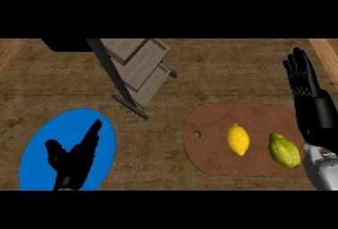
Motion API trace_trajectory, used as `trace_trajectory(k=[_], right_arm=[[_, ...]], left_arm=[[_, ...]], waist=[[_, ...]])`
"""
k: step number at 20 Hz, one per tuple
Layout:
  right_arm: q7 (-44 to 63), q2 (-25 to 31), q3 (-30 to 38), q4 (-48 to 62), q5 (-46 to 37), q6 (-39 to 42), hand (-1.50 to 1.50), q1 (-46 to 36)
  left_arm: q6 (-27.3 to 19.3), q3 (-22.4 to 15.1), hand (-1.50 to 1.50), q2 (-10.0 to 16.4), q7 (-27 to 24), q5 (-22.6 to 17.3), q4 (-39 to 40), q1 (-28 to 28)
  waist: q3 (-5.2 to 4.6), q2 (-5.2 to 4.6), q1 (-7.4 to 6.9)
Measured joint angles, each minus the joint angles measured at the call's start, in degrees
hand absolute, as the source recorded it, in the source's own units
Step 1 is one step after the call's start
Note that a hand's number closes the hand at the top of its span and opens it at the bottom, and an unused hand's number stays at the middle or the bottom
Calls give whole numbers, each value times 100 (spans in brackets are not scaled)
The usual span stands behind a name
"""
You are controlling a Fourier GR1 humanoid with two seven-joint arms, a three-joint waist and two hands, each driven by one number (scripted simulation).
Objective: Pick the lemon from the cutting board and place it in the tiered basket
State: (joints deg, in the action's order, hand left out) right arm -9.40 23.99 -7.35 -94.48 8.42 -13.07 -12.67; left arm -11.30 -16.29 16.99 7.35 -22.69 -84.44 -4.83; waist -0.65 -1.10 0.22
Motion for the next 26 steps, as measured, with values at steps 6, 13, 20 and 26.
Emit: trace_trajectory(k=[6, 13, 20, 26], right_arm=[[1031, -762, -352, 787, -414, -819, -150, -409], [1223, -1894, -755, 2066, -1235, -2226, -150, -779], [2789, -1466, -1459, 1867, -2723, -2340, -150, -1287], [4636, -553, -2130, 1990, -3572, -806, -150, -1764]], left_arm=[[312, -5, 0, 168, -566, 424, -11, 658], [516, -136, 0, 51, -1147, 821, 283, 1041], [632, 32, 0, -11, -1413, 921, 648, 1164], [626, 67, 0, 2, -1385, 916, 682, 1129]], waist=[[42, 57, -105], [57, 65, -109], [45, 142, 21], [-1, 237, 98]])
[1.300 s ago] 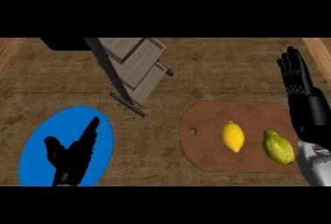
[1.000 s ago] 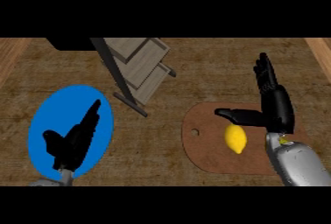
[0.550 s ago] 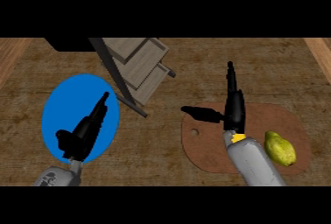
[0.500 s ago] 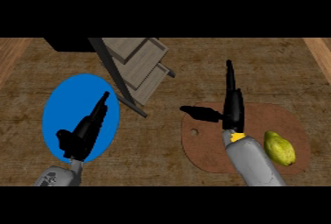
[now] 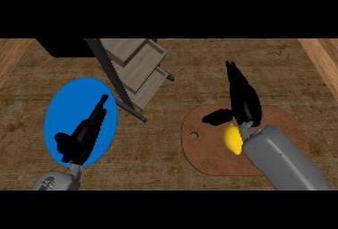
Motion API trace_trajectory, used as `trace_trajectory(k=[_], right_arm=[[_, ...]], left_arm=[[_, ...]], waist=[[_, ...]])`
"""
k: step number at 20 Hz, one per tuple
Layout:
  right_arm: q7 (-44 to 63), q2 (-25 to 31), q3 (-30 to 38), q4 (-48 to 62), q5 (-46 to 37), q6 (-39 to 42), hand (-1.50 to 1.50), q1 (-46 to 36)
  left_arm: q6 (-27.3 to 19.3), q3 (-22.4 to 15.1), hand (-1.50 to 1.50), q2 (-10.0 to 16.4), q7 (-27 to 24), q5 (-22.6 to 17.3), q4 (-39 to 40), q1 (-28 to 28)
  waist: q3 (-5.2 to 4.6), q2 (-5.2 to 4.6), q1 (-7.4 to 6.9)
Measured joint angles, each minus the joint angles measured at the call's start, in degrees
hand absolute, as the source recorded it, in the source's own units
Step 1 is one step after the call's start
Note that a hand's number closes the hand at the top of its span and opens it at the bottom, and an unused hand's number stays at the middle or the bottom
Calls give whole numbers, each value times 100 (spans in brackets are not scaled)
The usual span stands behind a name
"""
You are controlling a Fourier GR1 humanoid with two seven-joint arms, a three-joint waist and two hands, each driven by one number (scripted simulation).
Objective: Pick the lemon from the cutting board and place it in the tiered basket
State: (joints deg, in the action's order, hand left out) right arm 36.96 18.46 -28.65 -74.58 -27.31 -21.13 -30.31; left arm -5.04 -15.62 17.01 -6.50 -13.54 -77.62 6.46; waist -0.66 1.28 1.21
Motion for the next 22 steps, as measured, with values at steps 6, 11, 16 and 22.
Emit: trace_trajectory(k=[6, 11, 16, 22], right_arm=[[1773, 334, -636, -280, -59, 2122, -150, -583], [2740, 163, -737, -960, 364, 3148, -150, -969], [3190, 110, -721, -1368, 573, 3376, -150, -1064], [3359, 221, -847, -1374, 157, 3431, -150, -973]], left_arm=[[33, -12, 0, -16, 11, 12, 49, 19], [34, 8, 0, -32, -27, 42, 39, 4], [76, 56, 0, -29, -45, 27, 2, -31], [99, 86, 0, -73, -108, 68, 121, -3]], waist=[[4, 13, 18], [30, -11, 11], [42, -37, -1], [46, -59, 3]])
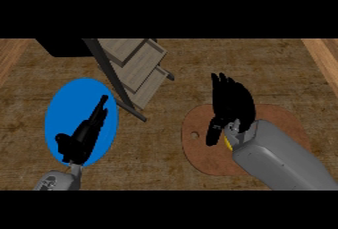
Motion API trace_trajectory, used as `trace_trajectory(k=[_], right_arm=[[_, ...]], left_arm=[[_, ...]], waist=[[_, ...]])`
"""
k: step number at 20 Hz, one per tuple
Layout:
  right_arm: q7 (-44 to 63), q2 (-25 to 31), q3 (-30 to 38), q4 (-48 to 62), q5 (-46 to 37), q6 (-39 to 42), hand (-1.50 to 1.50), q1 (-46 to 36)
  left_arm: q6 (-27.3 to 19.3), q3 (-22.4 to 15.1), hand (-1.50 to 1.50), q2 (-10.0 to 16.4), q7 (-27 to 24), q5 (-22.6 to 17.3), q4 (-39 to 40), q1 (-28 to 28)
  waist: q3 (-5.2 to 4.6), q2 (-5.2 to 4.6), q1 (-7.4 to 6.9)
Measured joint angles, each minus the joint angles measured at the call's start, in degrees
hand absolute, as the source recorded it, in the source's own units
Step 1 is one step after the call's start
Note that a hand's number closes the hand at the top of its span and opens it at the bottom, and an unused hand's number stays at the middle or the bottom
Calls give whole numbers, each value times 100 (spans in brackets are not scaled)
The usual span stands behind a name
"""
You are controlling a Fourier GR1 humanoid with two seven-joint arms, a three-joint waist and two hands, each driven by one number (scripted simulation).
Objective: Pick the lemon from the cutting board and place it in the tiered basket
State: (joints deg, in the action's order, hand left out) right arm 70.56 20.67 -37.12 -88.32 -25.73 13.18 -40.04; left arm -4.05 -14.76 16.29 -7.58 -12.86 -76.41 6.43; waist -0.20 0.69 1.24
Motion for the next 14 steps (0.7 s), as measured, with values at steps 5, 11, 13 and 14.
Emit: trace_trajectory(k=[5, 11, 13, 14], right_arm=[[28, -39, -28, 244, -166, 52, -150, 354], [3, -128, 105, 220, -400, 6, -150, 751], [-3, -176, 101, 214, -535, -10, -150, 874], [-11, -212, 117, 284, -616, -35, -150, 927]], left_arm=[[32, 39, 0, 10, 60, -2, -34, 87], [10, -1, 0, -100, 7, 104, -25, 66], [100, 20, 0, -63, 2, 82, -67, 46], [112, 29, 0, -37, 66, 68, -135, 16]], waist=[[3, -11, -1], [12, -34, -53], [14, -36, -70], [15, -37, -87]])
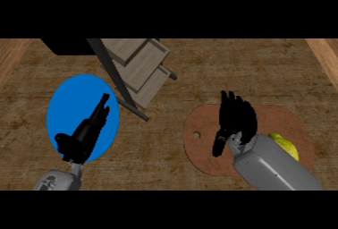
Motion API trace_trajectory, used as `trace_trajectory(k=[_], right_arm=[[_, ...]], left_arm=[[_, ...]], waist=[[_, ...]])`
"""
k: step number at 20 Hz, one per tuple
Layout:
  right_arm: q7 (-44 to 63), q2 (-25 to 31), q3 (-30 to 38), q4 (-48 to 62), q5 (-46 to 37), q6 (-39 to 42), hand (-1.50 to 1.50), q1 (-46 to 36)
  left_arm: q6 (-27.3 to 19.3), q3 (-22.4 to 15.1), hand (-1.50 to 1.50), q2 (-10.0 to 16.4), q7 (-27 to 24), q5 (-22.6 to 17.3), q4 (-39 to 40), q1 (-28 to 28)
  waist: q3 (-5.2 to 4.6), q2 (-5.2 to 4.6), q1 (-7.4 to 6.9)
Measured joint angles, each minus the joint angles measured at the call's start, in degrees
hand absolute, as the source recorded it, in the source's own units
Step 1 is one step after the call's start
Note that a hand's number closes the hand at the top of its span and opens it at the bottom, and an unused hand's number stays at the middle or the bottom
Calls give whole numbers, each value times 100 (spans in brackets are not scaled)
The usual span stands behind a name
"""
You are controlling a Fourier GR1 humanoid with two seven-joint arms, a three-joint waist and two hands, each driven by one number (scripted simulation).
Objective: Pick the lemon from the cutting board and place it in the tiered basket
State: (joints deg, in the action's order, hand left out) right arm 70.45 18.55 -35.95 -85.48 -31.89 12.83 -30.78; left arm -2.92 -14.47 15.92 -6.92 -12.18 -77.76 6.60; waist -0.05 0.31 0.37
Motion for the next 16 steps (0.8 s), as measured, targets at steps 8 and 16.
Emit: trace_trajectory(k=[8, 16], right_arm=[[-72, 17, 190, -249, -380, -45, -150, 685], [-321, -39, 483, -226, -665, -10, -150, 1153]], left_arm=[[-13, 48, 0, -111, -70, 99, 132, 38], [75, 120, 0, -170, 41, 160, 158, 126]], waist=[[-1, -9, 24], [2, -20, -11]])
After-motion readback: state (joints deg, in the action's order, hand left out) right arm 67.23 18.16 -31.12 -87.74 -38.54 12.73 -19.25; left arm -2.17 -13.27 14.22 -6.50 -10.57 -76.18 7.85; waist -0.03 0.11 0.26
